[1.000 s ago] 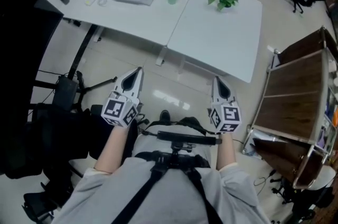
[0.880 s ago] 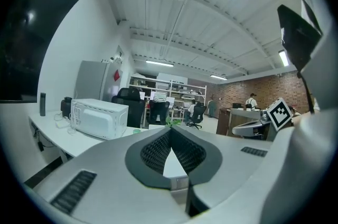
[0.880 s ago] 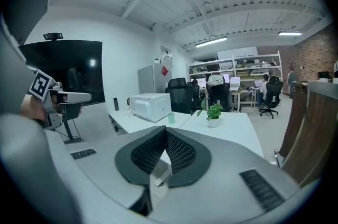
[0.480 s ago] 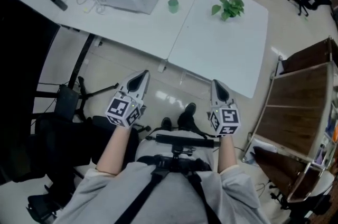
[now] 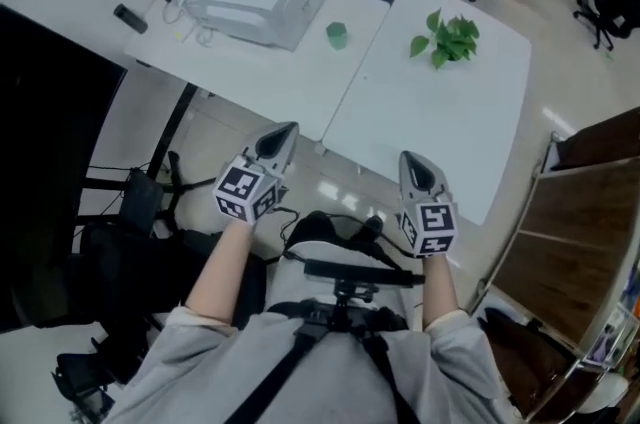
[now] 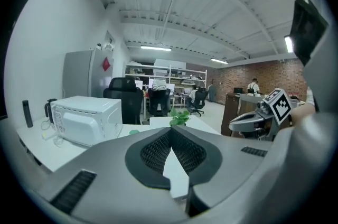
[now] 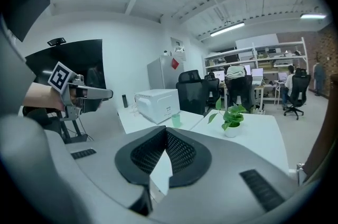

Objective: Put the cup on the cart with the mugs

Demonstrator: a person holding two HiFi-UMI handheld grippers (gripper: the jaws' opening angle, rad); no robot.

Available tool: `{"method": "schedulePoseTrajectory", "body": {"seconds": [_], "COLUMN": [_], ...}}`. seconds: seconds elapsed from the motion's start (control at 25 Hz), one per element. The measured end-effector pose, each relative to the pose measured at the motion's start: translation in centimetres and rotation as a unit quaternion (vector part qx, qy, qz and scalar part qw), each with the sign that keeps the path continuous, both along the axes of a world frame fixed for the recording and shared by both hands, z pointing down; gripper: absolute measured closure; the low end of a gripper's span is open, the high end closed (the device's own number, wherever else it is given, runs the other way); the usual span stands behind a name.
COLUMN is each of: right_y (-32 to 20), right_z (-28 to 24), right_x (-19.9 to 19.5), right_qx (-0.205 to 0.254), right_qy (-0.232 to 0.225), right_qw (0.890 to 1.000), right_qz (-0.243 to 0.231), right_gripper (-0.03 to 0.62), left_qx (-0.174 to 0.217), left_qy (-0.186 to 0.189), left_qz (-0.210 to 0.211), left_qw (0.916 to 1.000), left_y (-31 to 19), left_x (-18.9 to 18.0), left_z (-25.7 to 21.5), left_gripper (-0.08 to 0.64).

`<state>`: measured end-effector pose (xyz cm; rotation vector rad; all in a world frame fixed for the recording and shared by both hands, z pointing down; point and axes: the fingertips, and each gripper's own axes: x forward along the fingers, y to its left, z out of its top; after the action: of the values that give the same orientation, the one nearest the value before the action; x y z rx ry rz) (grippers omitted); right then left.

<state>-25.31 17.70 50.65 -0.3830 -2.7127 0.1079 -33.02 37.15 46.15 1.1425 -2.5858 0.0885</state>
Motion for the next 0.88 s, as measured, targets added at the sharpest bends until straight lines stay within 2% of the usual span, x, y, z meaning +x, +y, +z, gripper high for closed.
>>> {"method": "schedulePoseTrajectory", "body": {"seconds": [0.16, 0.2, 0.32, 0.4, 0.64, 0.76, 0.88], "right_y": [-1.0, -1.2, -1.0, -0.6, 0.2, 1.1, 2.1], "right_z": [1.9, 2.2, 2.5, 3.0, 4.4, 5.2, 6.2], "right_x": [-1.6, -2.1, -3.9, -5.3, -11.4, -15.5, -19.3], "right_qx": [0.003, 0.004, 0.012, 0.019, 0.043, 0.049, 0.068], "right_qy": [0.006, 0.009, 0.023, 0.033, 0.051, 0.053, 0.061], "right_qw": [1.0, 1.0, 1.0, 0.999, 0.998, 0.997, 0.995], "right_qz": [-0.007, -0.005, -0.003, -0.005, -0.012, -0.022, -0.04], "right_gripper": [0.583, 0.583, 0.583, 0.583, 0.583, 0.583, 0.583], "left_qx": [-0.052, -0.06, -0.077, -0.095, -0.176, -0.211, -0.242], "left_qy": [0.011, 0.015, 0.025, 0.037, 0.051, 0.055, 0.065], "left_qz": [0.041, 0.053, 0.078, 0.096, 0.16, 0.17, 0.177], "left_qw": [0.9977, 0.9967, 0.9937, 0.9902, 0.9701, 0.9609, 0.9518], "left_y": [-2.4, -3.1, -4.9, -5.8, -8.4, -8.9, -9.2], "left_x": [-3.5, -4.7, -8.8, -11.5, -18.8, -22.4, -25.8], "left_z": [1.4, 1.7, 2.9, 4.3, 8.6, 10.5, 12.5], "left_gripper": [0.548, 0.493, 0.455, 0.403, 0.314, 0.245, 0.222]}}
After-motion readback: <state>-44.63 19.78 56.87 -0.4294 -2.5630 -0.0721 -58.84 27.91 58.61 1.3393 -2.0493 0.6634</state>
